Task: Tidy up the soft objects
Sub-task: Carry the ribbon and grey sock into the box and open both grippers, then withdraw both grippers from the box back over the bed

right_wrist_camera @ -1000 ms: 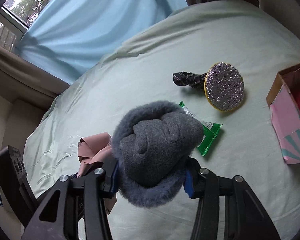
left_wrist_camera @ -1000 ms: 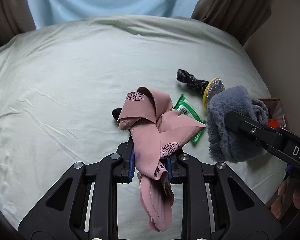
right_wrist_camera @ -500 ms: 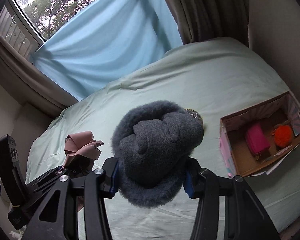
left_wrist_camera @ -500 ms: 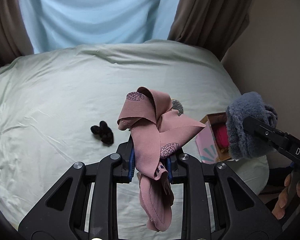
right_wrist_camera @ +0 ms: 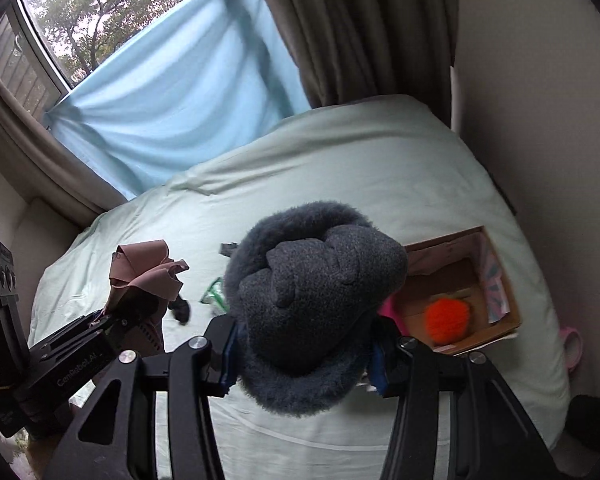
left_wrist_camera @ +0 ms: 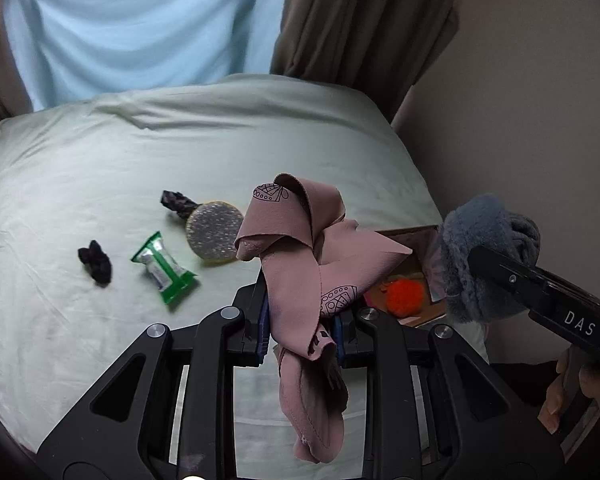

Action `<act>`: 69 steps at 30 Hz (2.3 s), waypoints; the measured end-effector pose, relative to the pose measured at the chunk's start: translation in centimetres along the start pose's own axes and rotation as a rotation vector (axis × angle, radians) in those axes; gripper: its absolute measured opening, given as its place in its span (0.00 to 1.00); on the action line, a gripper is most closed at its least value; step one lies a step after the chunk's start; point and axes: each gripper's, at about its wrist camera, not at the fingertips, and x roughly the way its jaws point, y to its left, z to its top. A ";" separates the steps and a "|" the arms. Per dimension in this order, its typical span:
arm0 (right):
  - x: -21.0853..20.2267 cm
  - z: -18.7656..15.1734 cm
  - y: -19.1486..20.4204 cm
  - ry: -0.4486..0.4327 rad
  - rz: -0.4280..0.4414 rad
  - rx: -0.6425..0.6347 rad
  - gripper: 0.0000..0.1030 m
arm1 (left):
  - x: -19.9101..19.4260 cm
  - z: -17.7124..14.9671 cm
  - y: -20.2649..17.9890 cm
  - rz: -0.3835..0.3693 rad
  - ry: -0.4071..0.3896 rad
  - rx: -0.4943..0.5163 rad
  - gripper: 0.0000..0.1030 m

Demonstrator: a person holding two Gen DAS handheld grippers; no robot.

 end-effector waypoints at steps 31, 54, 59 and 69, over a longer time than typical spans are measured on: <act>18.7 3.0 -21.0 0.379 -0.097 0.200 0.54 | 27.3 -1.8 -12.4 -0.015 0.419 0.025 0.35; 12.6 3.0 -17.9 0.260 -0.067 0.145 1.00 | 19.9 -1.6 -10.1 -0.028 0.372 0.022 1.00; 9.8 3.1 -16.1 0.229 -0.060 0.129 1.00 | 15.9 -1.3 -9.7 -0.028 0.318 0.014 1.00; 3.5 3.1 -10.0 0.145 -0.047 0.010 1.00 | 5.9 -0.7 -6.1 0.031 0.157 -0.017 1.00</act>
